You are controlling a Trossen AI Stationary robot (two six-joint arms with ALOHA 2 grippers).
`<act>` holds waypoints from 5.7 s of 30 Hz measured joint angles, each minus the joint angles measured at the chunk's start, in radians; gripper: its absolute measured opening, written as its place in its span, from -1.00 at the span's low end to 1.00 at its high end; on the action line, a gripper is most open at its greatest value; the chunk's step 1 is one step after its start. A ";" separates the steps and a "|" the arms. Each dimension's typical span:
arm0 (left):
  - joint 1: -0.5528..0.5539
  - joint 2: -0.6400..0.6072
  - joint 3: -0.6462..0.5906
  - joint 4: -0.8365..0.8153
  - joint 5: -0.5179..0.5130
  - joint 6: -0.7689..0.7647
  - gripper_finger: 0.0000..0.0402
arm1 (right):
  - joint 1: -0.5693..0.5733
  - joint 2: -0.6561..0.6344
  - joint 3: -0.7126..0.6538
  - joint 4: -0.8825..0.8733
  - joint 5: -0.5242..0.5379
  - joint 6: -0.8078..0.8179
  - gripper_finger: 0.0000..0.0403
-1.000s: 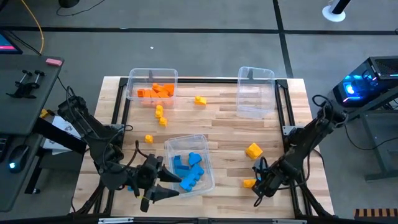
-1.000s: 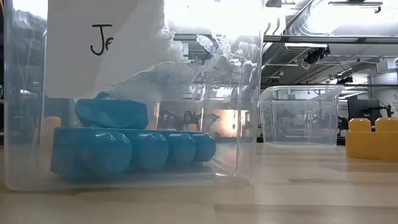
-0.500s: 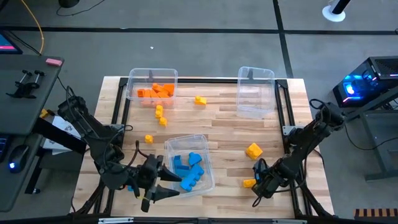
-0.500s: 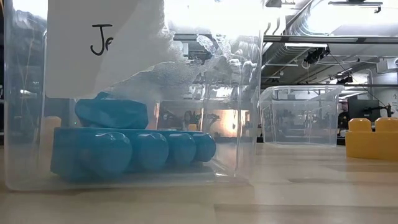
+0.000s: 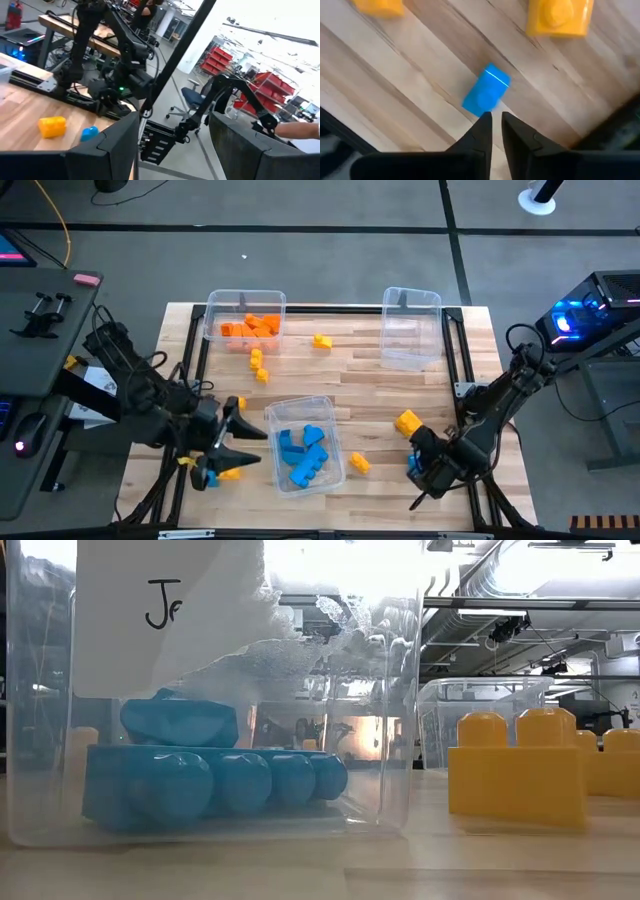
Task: Sort blocks
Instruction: Put the blue game piece into the bottom transparent bin
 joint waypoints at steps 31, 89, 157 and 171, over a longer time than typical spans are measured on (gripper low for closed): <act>-0.012 0.045 0.000 -0.157 0.049 -0.144 0.13 | -0.062 0.024 -0.376 0.548 -0.098 0.270 0.33; 0.117 0.581 0.000 -1.069 0.206 -0.870 0.13 | -0.194 0.251 0.149 0.635 0.182 -0.114 -0.35; -0.175 0.513 -0.011 -1.187 0.699 -1.564 0.13 | -0.415 0.171 0.192 0.987 0.214 -0.694 0.67; -0.179 0.427 -0.218 -0.988 0.738 -1.571 0.12 | -0.409 0.171 0.192 0.987 0.207 -0.690 0.67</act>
